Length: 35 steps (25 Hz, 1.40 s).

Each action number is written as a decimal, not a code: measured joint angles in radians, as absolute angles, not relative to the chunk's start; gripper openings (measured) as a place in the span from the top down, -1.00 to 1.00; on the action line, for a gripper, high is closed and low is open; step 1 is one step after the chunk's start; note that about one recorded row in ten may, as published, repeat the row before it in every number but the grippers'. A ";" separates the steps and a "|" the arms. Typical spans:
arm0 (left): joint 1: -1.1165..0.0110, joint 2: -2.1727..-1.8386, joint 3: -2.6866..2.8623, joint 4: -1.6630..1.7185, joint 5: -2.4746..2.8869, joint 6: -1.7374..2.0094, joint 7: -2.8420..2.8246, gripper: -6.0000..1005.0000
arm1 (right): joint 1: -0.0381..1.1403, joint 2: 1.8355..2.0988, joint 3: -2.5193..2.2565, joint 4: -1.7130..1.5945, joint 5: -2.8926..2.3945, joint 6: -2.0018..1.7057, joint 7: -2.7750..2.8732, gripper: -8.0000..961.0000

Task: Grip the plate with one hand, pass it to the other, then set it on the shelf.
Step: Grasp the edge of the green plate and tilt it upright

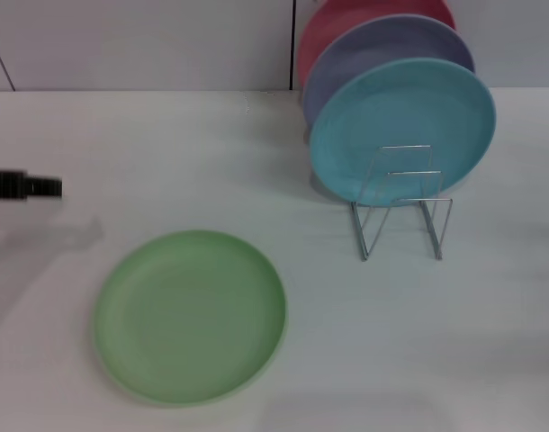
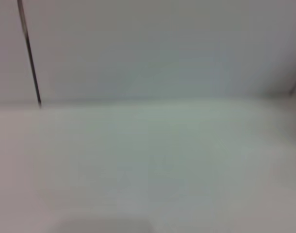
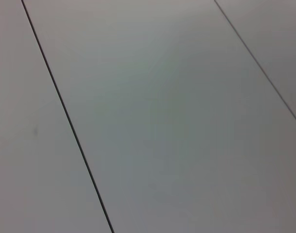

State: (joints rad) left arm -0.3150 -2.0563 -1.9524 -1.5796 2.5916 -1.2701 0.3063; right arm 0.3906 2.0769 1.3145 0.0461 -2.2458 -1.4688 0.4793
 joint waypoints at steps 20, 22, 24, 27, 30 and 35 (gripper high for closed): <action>-0.425 -2.061 -1.787 -1.469 2.653 -1.581 -0.101 -0.49 | 0.444 2.049 1.325 0.071 -2.240 -1.454 0.477 -0.48; -0.436 -2.061 -1.780 -1.444 2.656 -1.579 -0.109 -0.49 | 0.448 2.044 1.325 0.071 -2.240 -1.454 0.477 -0.48; -0.452 -2.063 -1.767 -1.420 2.659 -1.571 -0.118 -0.49 | 0.452 2.039 1.325 0.071 -2.240 -1.454 0.477 -0.48; -0.464 -2.064 -1.748 -1.411 2.661 -1.560 -0.125 -0.48 | 0.459 2.030 1.325 0.071 -2.239 -1.449 0.477 -0.48; -0.470 -2.064 -1.737 -1.403 2.664 -1.547 -0.127 -0.48 | 0.461 2.025 1.325 0.071 -2.239 -1.445 0.477 -0.48; -0.474 -2.065 -1.720 -1.392 2.670 -1.529 -0.130 -0.46 | 0.461 2.019 1.325 0.071 -2.238 -1.445 0.482 -0.48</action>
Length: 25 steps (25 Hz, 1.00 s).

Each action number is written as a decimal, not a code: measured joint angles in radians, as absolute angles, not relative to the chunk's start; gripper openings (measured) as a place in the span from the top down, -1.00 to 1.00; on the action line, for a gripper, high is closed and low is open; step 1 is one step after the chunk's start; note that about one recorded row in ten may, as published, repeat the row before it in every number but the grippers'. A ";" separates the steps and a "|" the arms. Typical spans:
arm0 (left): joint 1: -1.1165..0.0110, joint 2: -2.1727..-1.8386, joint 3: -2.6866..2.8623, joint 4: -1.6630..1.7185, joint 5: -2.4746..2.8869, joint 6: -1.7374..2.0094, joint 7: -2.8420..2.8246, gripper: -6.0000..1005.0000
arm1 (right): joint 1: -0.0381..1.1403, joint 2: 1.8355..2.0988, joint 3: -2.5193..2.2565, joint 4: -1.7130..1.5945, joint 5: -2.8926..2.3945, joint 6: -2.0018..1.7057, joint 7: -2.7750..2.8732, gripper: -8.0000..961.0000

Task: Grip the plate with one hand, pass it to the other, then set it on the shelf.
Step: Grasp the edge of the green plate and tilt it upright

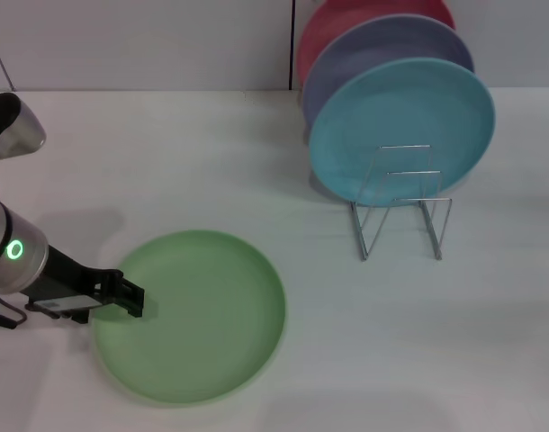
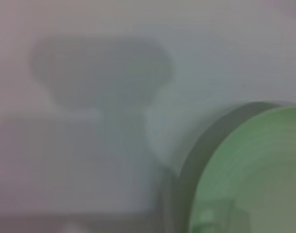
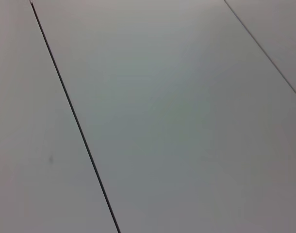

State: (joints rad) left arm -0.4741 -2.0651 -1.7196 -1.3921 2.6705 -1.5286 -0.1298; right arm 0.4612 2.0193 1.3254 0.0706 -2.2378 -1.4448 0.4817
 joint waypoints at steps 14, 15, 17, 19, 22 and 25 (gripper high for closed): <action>-0.474 -2.065 -1.690 -1.401 2.701 -1.516 -0.131 -0.19 | 0.461 2.018 1.325 0.073 -2.238 -1.451 0.487 -0.48; -0.474 -2.065 -1.689 -1.401 2.701 -1.516 -0.131 -0.14 | 0.462 2.018 1.325 0.074 -2.238 -1.449 0.487 -0.48; -0.474 -2.065 -1.683 -1.402 2.701 -1.516 -0.132 -0.10 | 0.462 2.017 1.325 0.075 -2.238 -1.448 0.487 -0.48; -0.471 -2.065 -1.682 -1.405 2.701 -1.512 -0.131 -0.10 | 0.462 2.017 1.326 0.079 -2.238 -1.450 0.487 -0.48; -0.468 -2.064 -1.684 -1.407 2.701 -1.509 -0.128 -0.11 | 0.463 2.017 1.327 0.081 -2.238 -1.449 0.489 -0.48; -0.467 -2.063 -1.685 -1.411 2.701 -1.509 -0.126 -0.11 | 0.464 2.017 1.327 0.086 -2.238 -1.447 0.493 -0.48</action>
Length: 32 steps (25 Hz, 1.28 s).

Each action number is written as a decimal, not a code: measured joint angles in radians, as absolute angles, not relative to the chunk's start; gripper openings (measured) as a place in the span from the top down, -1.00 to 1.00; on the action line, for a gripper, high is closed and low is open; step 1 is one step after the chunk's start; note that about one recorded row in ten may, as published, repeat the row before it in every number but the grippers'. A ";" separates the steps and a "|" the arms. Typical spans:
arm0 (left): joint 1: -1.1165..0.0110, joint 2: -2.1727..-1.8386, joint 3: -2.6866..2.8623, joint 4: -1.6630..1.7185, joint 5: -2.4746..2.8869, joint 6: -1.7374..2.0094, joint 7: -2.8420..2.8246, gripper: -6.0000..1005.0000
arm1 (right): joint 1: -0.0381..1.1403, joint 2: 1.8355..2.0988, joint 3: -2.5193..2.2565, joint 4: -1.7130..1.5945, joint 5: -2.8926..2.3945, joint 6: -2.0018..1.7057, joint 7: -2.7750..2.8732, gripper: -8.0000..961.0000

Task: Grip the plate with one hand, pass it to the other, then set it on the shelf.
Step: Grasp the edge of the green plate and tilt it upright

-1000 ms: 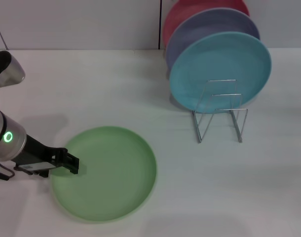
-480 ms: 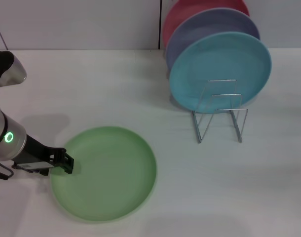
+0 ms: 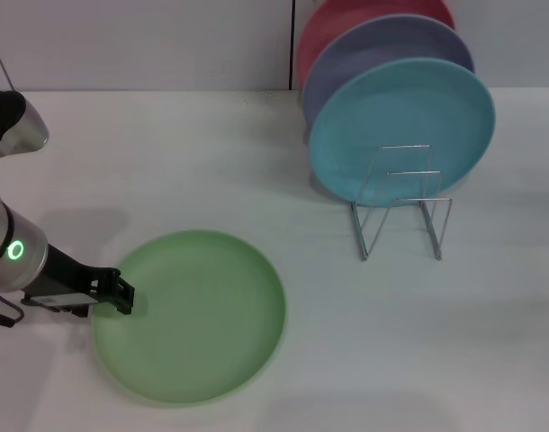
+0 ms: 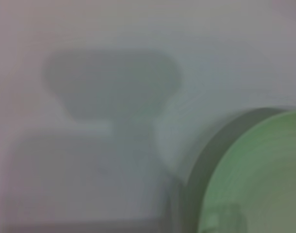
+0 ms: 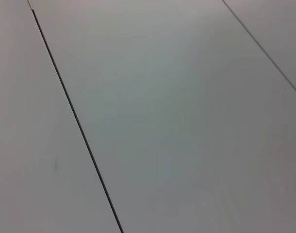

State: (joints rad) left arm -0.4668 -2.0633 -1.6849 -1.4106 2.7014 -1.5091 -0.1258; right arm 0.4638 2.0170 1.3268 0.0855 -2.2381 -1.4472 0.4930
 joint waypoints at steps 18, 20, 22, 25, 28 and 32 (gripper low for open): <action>-0.475 -2.060 -1.683 -1.411 2.715 -1.513 -0.117 -0.08 | 0.453 2.021 1.347 0.094 -2.238 -1.454 0.499 -0.48; -0.474 -2.060 -1.683 -1.408 2.719 -1.512 -0.117 -0.08 | 0.452 2.021 1.351 0.094 -2.238 -1.454 0.499 -0.48; -0.472 -2.061 -1.683 -1.408 2.721 -1.511 -0.117 -0.08 | 0.451 2.022 1.351 0.094 -2.238 -1.454 0.499 -0.48; -0.470 -2.061 -1.683 -1.406 2.721 -1.509 -0.117 -0.07 | 0.451 2.022 1.351 0.094 -2.238 -1.454 0.499 -0.48; -0.469 -2.062 -1.683 -1.403 2.721 -1.508 -0.115 -0.07 | 0.451 2.022 1.351 0.094 -2.237 -1.454 0.499 -0.48; -0.469 -2.062 -1.681 -1.394 2.721 -1.505 -0.111 -0.06 | 0.452 2.022 1.351 0.093 -2.237 -1.454 0.499 -0.48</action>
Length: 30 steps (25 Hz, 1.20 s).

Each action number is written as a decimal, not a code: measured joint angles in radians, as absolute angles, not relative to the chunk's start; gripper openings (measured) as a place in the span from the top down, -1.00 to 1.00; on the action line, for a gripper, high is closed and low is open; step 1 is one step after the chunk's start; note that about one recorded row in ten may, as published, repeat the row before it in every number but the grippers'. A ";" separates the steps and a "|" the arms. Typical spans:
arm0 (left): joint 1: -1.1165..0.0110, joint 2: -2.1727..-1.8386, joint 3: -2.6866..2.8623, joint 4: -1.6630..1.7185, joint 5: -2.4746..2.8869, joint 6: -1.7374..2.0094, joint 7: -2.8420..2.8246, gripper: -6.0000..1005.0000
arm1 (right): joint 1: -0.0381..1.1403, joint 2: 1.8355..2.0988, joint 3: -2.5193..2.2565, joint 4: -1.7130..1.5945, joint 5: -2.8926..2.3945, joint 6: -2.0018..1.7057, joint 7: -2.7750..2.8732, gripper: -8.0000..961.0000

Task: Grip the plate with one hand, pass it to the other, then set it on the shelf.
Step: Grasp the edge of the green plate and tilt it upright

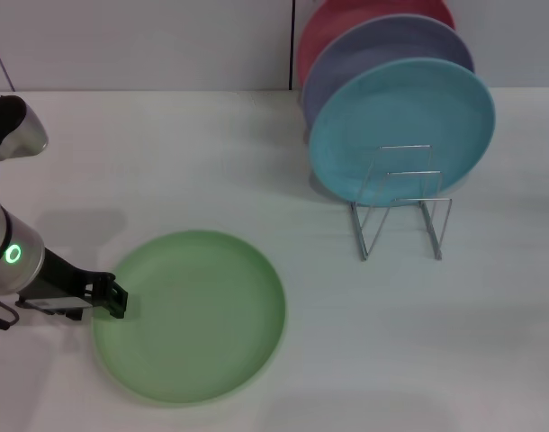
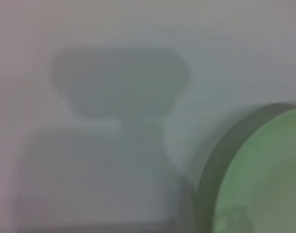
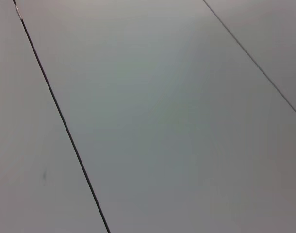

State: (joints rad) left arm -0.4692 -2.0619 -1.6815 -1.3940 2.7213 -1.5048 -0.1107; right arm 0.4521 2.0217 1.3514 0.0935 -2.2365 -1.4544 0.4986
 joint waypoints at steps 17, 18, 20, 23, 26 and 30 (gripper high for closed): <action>-0.477 -2.063 -1.650 -1.371 2.734 -1.488 -0.104 0.04 | 0.454 2.021 1.351 0.097 -2.236 -1.454 0.500 -0.48; -0.477 -2.063 -1.650 -1.371 2.734 -1.488 -0.104 0.06 | 0.453 2.021 1.351 0.099 -2.236 -1.454 0.501 -0.48; -0.480 -2.063 -1.643 -1.367 2.737 -1.488 -0.104 0.14 | 0.452 2.020 1.351 0.101 -2.236 -1.454 0.501 -0.48; -0.483 -2.062 -1.642 -1.365 2.740 -1.490 -0.103 0.33 | 0.450 2.021 1.351 0.104 -2.236 -1.455 0.502 -0.48; -0.485 -2.061 -1.642 -1.365 2.746 -1.493 -0.103 0.47 | 0.449 2.022 1.351 0.104 -2.236 -1.455 0.502 -0.48; -0.487 -2.061 -1.642 -1.361 2.749 -1.494 -0.103 0.51 | 0.448 2.023 1.351 0.104 -2.237 -1.456 0.502 -0.48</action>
